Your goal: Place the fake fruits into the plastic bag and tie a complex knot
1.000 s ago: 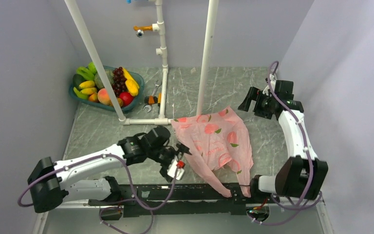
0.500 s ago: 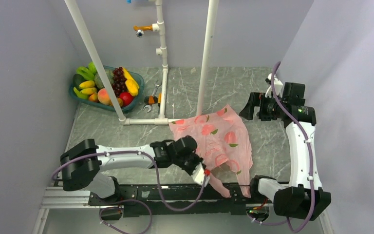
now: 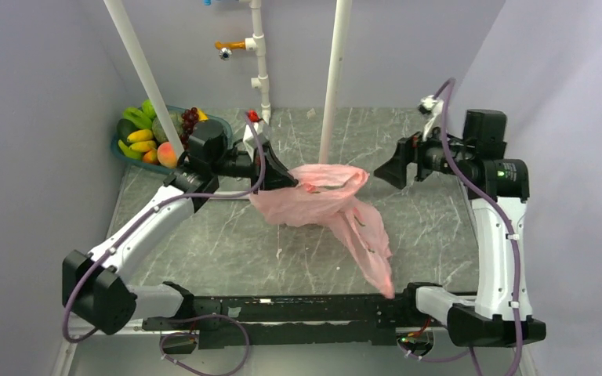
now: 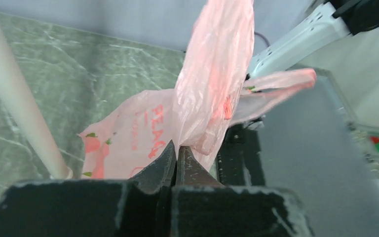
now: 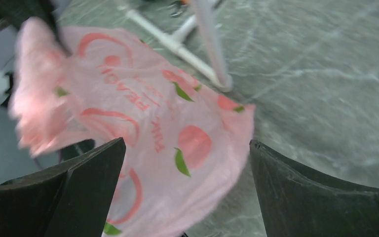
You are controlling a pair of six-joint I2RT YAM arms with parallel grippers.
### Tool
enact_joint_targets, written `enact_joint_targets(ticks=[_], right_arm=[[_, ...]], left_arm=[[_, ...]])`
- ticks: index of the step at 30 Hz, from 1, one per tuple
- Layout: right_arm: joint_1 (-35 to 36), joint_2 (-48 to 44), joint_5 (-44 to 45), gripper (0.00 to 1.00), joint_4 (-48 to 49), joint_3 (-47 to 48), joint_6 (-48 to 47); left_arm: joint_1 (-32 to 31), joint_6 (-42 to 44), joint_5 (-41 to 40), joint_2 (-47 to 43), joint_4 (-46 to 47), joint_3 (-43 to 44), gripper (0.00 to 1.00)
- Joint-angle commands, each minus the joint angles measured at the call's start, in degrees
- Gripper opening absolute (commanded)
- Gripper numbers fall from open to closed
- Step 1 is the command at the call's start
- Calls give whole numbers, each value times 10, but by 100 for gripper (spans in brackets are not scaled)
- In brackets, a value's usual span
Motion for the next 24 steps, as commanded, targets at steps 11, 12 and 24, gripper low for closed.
enact_joint_targets(ticks=[11,12,24], right_arm=[[273,-31,17,100,147,-79,4],[285,-28,33,100,147,-84,-2],[336,-88,166,31,174,-227,-85]], left_arm=[[72,-465,221,101,427,16,0],[72,-489,222,104,468,12,0],[86,-917,239,219,952,45,0]])
